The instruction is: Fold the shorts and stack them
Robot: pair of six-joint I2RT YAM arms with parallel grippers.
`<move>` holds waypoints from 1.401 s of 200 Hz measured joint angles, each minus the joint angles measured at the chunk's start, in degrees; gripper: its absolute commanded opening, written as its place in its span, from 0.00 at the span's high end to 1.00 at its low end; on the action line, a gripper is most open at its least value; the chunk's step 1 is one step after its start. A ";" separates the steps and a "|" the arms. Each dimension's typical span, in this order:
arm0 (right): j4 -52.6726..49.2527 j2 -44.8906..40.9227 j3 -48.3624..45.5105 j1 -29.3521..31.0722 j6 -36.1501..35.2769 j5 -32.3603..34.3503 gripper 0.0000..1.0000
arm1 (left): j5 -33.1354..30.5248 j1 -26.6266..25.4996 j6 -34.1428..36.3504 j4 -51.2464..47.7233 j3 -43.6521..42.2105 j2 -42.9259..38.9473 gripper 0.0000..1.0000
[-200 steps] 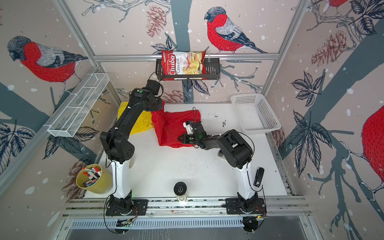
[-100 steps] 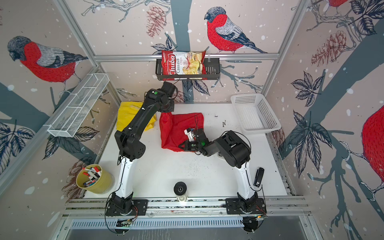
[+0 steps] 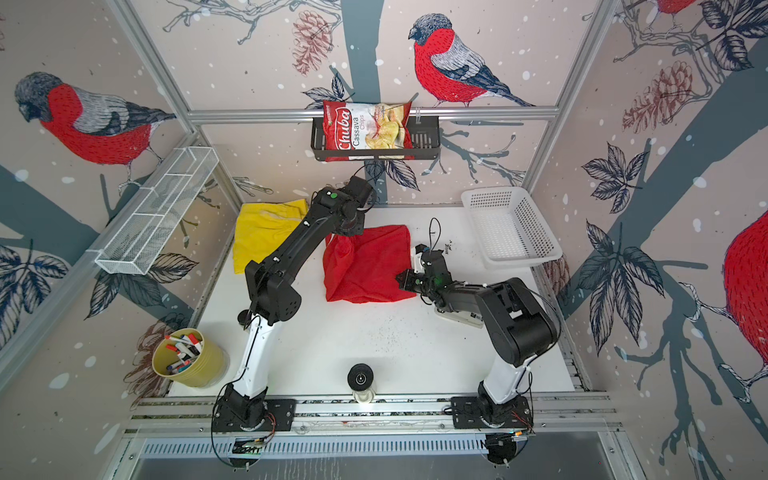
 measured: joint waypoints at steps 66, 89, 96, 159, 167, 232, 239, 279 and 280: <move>8.07 5.62 -2.32 3.63 1.03 -0.48 0.99 | -0.02 -0.13 -3.10 0.22 0.00 -4.04 1.00; 9.44 5.88 -2.99 4.31 1.46 -0.44 0.99 | 0.26 -1.20 -4.74 2.21 -0.42 -4.79 1.00; 9.77 5.90 -3.21 4.33 1.49 -0.42 0.99 | 0.92 -1.68 -4.85 2.82 -0.55 -4.52 1.00; 12.11 4.50 -6.29 4.04 1.49 -0.44 0.99 | 6.34 -3.45 -8.11 6.08 -0.85 3.39 0.53; 12.17 4.15 -6.80 3.78 1.51 -0.57 0.99 | 7.39 -3.72 -9.14 6.84 -1.09 3.82 0.49; 10.69 -1.60 -12.17 0.44 1.53 -0.46 0.97 | 24.26 -5.84 -13.51 22.86 -12.63 1.81 0.32; 9.64 -2.71 -12.68 0.00 1.55 -0.20 0.94 | 26.05 -6.03 -13.51 24.39 -13.22 1.44 0.32; 3.54 -12.15 -13.75 -1.66 1.90 3.52 0.55 | 28.20 -6.05 -13.22 27.39 -16.74 -3.87 0.35; 3.48 -12.33 -13.73 -1.68 1.90 3.56 0.54 | 28.15 -6.03 -13.22 27.39 -17.00 -4.13 0.35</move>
